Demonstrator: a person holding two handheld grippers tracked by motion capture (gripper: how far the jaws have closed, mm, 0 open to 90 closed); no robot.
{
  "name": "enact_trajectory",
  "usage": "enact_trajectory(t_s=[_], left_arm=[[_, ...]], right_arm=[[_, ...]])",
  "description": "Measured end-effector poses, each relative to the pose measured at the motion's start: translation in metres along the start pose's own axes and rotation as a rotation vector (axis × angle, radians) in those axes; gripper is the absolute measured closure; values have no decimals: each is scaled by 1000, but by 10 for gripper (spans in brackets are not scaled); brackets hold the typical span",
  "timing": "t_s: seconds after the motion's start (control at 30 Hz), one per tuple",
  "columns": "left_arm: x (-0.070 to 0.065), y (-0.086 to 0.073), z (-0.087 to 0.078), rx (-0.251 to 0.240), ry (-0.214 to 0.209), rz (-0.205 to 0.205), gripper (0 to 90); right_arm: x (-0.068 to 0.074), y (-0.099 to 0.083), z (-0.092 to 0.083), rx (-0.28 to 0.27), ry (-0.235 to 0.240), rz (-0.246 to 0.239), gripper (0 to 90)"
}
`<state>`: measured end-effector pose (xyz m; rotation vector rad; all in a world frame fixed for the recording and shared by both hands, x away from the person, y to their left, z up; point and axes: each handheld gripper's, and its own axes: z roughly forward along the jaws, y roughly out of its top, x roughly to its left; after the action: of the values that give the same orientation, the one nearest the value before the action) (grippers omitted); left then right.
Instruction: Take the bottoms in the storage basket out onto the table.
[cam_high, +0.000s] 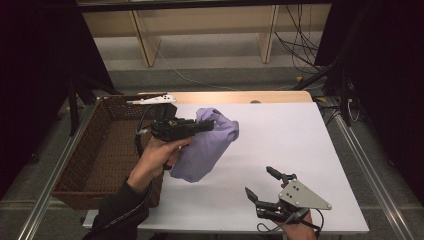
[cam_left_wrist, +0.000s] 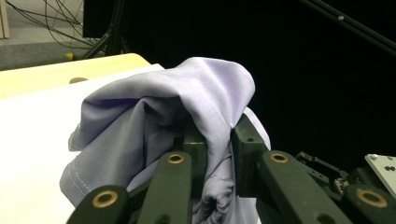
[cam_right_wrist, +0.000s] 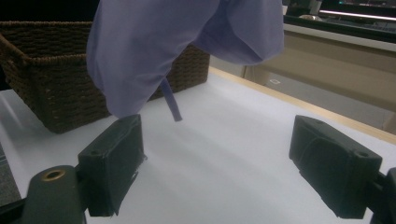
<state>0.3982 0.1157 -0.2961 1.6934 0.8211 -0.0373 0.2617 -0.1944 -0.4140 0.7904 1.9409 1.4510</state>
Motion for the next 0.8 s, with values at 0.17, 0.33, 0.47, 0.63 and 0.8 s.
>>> enact_trajectory(t_s=[0.17, 0.33, 0.47, 0.63, 0.8], left_arm=[[0, -1, 5, 0, -5, -5, 786], [1, -2, 10, 5, -6, -8, 786], [4, -4, 14, -1, 4, -24, 786], [11, -7, 20, -2, 14, -53, 786], [17, -11, 26, 6, 26, -63, 786]], right_arm=[[0, 0, 0, 2, 0, -2, 185], [0, 0, 0, 2, 0, 0, 185], [0, 0, 0, 1, -1, 3, 185], [0, 0, -1, 0, -1, -3, 186], [0, 0, 0, -1, 0, -1, 185]])
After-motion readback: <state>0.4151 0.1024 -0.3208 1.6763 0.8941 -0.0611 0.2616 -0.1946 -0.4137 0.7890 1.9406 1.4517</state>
